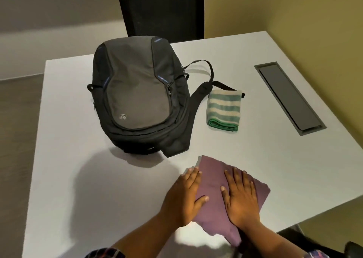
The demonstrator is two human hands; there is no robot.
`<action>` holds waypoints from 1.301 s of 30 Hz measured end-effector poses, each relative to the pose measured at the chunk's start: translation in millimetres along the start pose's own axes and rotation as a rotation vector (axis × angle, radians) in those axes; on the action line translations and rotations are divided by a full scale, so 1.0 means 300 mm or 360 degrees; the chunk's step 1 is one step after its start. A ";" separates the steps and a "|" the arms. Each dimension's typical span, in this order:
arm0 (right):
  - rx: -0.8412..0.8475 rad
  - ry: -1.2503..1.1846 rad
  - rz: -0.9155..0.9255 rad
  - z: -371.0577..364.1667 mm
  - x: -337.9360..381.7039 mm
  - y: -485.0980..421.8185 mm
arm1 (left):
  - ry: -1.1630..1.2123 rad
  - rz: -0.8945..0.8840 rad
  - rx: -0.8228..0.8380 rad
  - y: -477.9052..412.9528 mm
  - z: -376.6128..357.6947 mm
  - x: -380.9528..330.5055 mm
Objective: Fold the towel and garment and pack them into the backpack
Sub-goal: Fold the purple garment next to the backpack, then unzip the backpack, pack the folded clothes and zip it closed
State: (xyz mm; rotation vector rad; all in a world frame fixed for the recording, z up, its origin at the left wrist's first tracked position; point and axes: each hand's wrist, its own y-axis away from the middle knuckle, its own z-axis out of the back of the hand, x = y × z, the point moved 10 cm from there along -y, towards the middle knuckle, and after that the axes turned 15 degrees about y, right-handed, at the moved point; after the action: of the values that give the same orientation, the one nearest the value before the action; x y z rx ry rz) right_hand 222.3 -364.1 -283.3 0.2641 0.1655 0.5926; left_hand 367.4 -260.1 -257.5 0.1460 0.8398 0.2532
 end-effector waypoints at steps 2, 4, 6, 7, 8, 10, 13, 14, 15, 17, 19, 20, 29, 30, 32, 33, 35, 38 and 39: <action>-0.0013 0.0009 0.0013 0.012 -0.034 -0.071 | 0.0014 0.0051 -0.0007 -0.049 0.003 0.004; -0.0012 0.0014 0.0032 0.016 -0.061 -0.141 | 0.0031 0.0087 -0.0028 -0.107 -0.006 0.001; -0.0041 0.0031 0.0055 0.036 -0.069 -0.192 | 0.0062 0.0119 -0.0054 -0.149 -0.008 -0.001; -0.0051 0.0034 0.0061 0.043 -0.081 -0.220 | 0.0053 0.0142 -0.0062 -0.177 -0.016 0.001; -0.0059 0.0037 0.0071 0.050 -0.094 -0.251 | 0.0035 0.0167 -0.0081 -0.209 -0.026 0.006; -0.0083 0.0040 0.0101 0.073 -0.114 -0.309 | 0.0002 0.0201 -0.0135 -0.264 -0.030 0.010; -0.0119 0.0029 0.0135 0.099 -0.147 -0.396 | -0.0012 0.0204 -0.0184 -0.346 -0.037 0.003; -0.0126 0.0021 0.0141 0.105 -0.159 -0.423 | -0.0024 0.0198 -0.0197 -0.370 -0.035 -0.003; -0.0135 0.0014 0.0150 0.110 -0.168 -0.444 | -0.0026 0.0203 -0.0204 -0.390 -0.030 -0.009; -0.0141 0.0000 0.0168 0.107 -0.184 -0.477 | 0.0005 0.0230 -0.0209 -0.420 -0.027 -0.014; -0.0148 -0.0008 0.0183 0.104 -0.191 -0.492 | 0.0041 0.0257 -0.0197 -0.430 -0.025 -0.016; -0.0157 -0.0014 0.0181 0.103 -0.194 -0.494 | 0.0054 0.0266 -0.0188 -0.431 -0.029 -0.013; -0.0070 0.0016 0.0191 0.099 -0.203 -0.479 | -0.0021 0.0306 -0.0131 -0.352 0.037 0.002; -0.0047 0.0005 0.0196 0.100 -0.211 -0.479 | -0.0084 0.0244 -0.0182 -0.323 0.070 0.003; -0.0023 -0.0044 0.0210 0.126 -0.210 -0.480 | -0.0243 0.0103 -0.0416 -0.250 0.199 0.018; -0.0009 -0.0073 0.0202 0.144 -0.206 -0.480 | -0.0289 0.0059 -0.0558 -0.208 0.274 0.039; -0.0013 -0.0142 0.0137 0.186 -0.205 -0.475 | -0.0345 0.0068 -0.0749 -0.141 0.415 0.099; -0.0143 -0.0216 0.0005 0.271 -0.169 -0.431 | -0.0414 0.0289 -0.0756 -0.065 0.583 0.241; -0.0192 -0.0226 -0.0002 0.299 -0.139 -0.407 | -0.0433 0.0361 -0.0727 -0.044 0.624 0.283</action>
State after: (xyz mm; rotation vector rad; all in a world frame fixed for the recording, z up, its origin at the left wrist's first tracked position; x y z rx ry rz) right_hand 273.3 -503.0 -230.3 0.1886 -0.0071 0.5779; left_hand 564.3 -254.5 -197.7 -0.1517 0.4782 0.6169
